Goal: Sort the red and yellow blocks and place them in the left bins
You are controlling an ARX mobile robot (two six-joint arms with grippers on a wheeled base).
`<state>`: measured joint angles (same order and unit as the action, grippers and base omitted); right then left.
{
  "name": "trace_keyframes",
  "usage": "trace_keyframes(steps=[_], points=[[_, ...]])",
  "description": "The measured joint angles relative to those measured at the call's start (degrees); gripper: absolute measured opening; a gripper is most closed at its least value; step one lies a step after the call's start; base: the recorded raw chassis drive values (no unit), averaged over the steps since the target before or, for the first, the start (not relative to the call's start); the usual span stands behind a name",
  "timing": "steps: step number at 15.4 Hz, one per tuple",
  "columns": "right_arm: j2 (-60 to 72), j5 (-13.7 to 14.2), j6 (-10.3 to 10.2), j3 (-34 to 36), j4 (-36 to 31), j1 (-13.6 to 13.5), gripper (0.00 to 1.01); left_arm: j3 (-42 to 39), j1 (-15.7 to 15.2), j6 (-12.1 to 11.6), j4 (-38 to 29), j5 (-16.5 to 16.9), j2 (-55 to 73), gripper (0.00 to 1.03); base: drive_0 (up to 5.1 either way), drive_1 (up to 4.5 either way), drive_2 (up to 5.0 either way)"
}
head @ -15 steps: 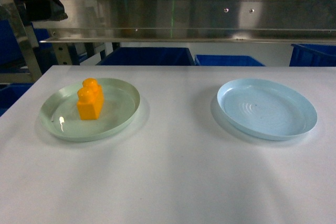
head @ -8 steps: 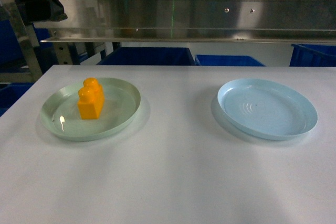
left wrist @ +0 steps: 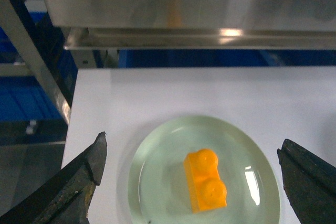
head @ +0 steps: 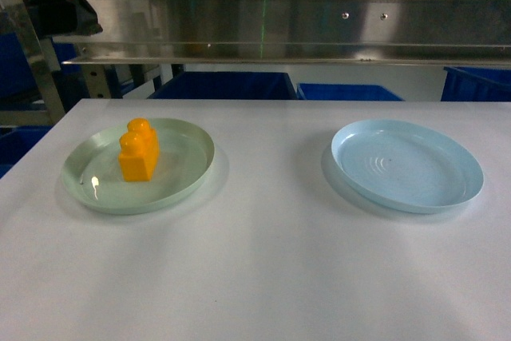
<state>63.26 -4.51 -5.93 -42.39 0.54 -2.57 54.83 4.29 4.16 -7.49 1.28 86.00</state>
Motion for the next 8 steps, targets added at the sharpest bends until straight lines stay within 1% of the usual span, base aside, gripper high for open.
trace_keyframes(steps=[1,3,4,6,8], points=[[0.00,0.02,0.02,0.00,0.02,0.00,0.27,2.16,0.42,0.57,4.46,-0.72,0.70,0.98,0.0,0.00,0.0],[0.00,0.00,0.02,0.00,0.00,0.00,0.27,8.15,1.36,2.62,11.37,-0.50,3.58,0.98,0.0,0.00,0.0],[0.00,0.00,0.02,0.00,0.00,0.00,0.27,13.57,2.62,5.11,16.41,-0.42,6.75,0.98,0.0,0.00,0.0],[0.00,0.00,0.02,0.00,0.02,0.00,0.27,21.18,5.09,7.87,24.72,-1.92,13.60,0.98,0.0,0.00,0.0],[0.00,0.00,0.02,0.00,0.02,0.00,0.27,25.62,6.91,9.18,31.74,-3.45,20.31,0.98,0.0,0.00,0.0]])
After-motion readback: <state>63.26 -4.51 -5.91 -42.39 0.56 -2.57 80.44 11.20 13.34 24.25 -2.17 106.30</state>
